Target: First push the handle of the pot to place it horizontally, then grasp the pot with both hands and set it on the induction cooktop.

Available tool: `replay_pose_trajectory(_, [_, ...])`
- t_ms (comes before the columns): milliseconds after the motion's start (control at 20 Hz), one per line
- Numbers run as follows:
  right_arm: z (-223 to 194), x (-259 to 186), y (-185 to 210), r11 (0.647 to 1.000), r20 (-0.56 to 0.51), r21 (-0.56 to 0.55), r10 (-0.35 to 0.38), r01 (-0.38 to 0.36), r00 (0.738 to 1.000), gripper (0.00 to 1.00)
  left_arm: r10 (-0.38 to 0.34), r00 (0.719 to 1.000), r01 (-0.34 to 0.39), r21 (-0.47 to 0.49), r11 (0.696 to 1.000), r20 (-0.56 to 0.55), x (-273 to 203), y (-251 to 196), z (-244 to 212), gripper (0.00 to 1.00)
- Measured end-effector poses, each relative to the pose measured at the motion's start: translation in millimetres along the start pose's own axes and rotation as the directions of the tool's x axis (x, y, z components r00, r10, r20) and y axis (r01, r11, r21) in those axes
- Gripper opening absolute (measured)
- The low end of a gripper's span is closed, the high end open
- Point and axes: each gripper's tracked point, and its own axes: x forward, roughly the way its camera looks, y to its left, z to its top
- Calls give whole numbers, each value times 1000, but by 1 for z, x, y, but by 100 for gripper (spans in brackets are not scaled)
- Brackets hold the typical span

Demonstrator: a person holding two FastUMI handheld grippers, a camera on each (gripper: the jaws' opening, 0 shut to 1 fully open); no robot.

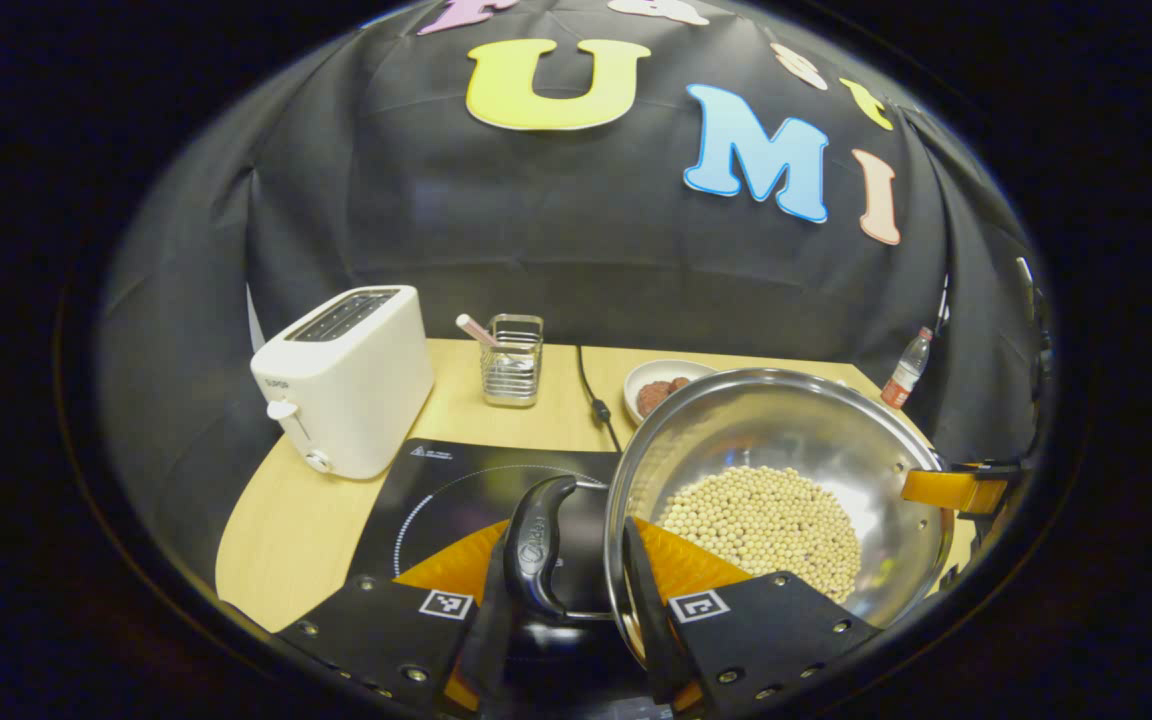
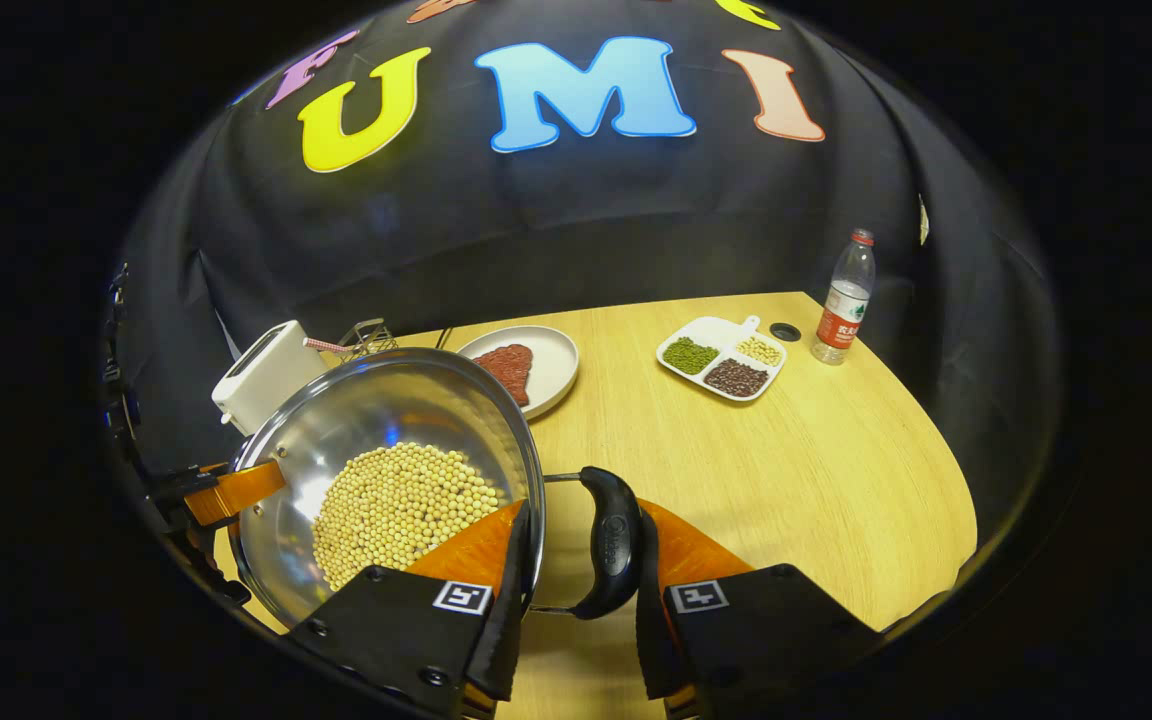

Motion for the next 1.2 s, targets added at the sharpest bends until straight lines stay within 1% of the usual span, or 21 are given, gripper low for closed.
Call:
replay_pose_trajectory(50, [0,2,7,1000,-1,-3,2,-2,1000,50,3,1000,-3,-5,1000,-3,1,8,1,56])
replay_pose_trajectory(100, [-2,4,15,1000,-3,-5,4,-4,1000,46,5,1000,-6,-10,1000,-4,0,16,0,56])
replay_pose_trajectory(200, [-3,9,29,1000,-7,-8,10,-10,1000,47,13,1000,-13,-9,1000,-5,-1,34,-3,56])
replay_pose_trajectory(300, [-8,14,35,1000,-10,-6,17,-17,1000,47,21,1000,-21,-9,1000,-5,-1,50,-4,56])
replay_pose_trajectory(500, [-8,21,72,1000,-17,-8,30,-30,999,47,39,999,-39,-12,999,-4,1,81,-6,56])
replay_pose_trajectory(700, [-11,29,94,999,-13,-9,41,-41,999,46,51,999,-51,-18,999,-6,0,108,-6,56])
replay_pose_trajectory(750, [-12,32,100,999,-12,-13,44,-44,999,51,53,999,-53,-17,998,-6,1,115,-5,56])
replay_pose_trajectory(800, [-14,34,105,999,-13,-12,46,-46,999,47,56,998,-56,-17,998,-5,3,123,-5,56])
replay_pose_trajectory(850, [-15,37,111,999,-16,-11,49,-49,999,47,59,998,-59,-19,998,-6,6,129,-5,59])
replay_pose_trajectory(900, [-16,39,116,999,-18,-12,51,-51,999,46,64,998,-64,-23,998,-7,7,135,-7,56])
replay_pose_trajectory(1100, [-20,50,132,998,-21,-22,55,-56,998,46,77,997,-78,-41,996,-16,13,154,-11,56])
replay_pose_trajectory(1150, [-23,52,135,998,-26,-26,55,-55,998,46,80,997,-80,-46,996,-19,15,159,-14,59])
replay_pose_trajectory(1200, [-24,53,138,998,-28,-25,55,-56,998,46,82,996,-83,-48,995,-25,17,162,-16,56])
